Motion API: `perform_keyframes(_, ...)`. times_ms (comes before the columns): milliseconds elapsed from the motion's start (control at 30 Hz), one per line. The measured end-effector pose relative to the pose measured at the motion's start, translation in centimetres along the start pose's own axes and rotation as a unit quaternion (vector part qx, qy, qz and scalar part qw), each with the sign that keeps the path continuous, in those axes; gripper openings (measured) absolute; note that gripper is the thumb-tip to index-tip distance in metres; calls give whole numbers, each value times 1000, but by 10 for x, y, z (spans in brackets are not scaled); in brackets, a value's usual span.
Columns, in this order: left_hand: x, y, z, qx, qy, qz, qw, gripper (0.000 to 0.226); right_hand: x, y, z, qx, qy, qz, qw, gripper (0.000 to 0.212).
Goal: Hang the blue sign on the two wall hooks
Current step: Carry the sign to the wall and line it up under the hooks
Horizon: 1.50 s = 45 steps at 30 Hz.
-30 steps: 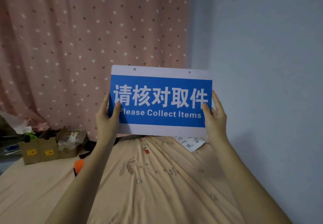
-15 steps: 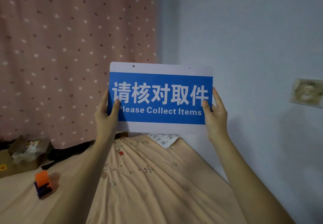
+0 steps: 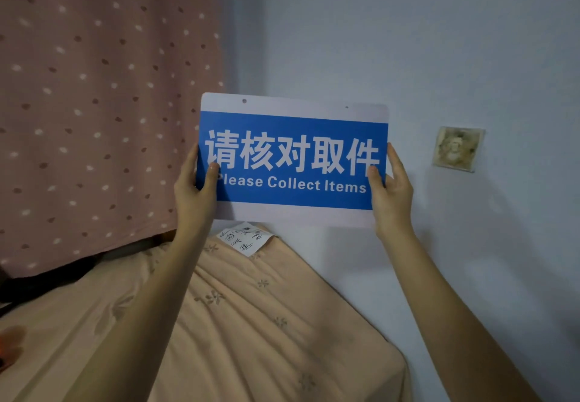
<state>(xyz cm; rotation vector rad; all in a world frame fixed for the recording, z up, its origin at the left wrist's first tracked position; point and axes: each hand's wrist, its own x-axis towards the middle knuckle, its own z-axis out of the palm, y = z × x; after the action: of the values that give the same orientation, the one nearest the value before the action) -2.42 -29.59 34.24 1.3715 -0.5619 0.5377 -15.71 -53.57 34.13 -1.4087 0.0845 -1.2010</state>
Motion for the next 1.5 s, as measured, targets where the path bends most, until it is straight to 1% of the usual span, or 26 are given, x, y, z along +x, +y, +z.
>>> perform_keyframes(200,-4,-8,48,-29,-28,-21,999,50,9,-2,-42,-9,51,-7,999,51)
perform_keyframes(367,-12,-7,90,-62,-59,-24,996,52,13,-14,-78,-33,75,-28,996,47)
perform_keyframes(500,-19,-6,120,-83,-80,-25,993,51,13,-28,-105,-52,93,-61,992,49)
perform_keyframes(600,-26,-2,142,-100,-98,-33,990,51,13,-37,-126,-58,111,-68,990,48)
perform_keyframes(867,-48,16,196,-135,-139,-22,981,50,8,-61,-177,-87,151,-80,981,53)
perform_keyframes(1200,-68,42,248,-185,-175,-26,967,50,4,-100,-222,-114,176,-131,969,48)
perform_keyframes(1333,-77,53,267,-208,-187,-24,960,49,1,-117,-236,-130,187,-133,965,43)
perform_keyframes(1500,-88,67,292,-228,-200,-32,952,50,-1,-134,-258,-135,210,-128,960,46)
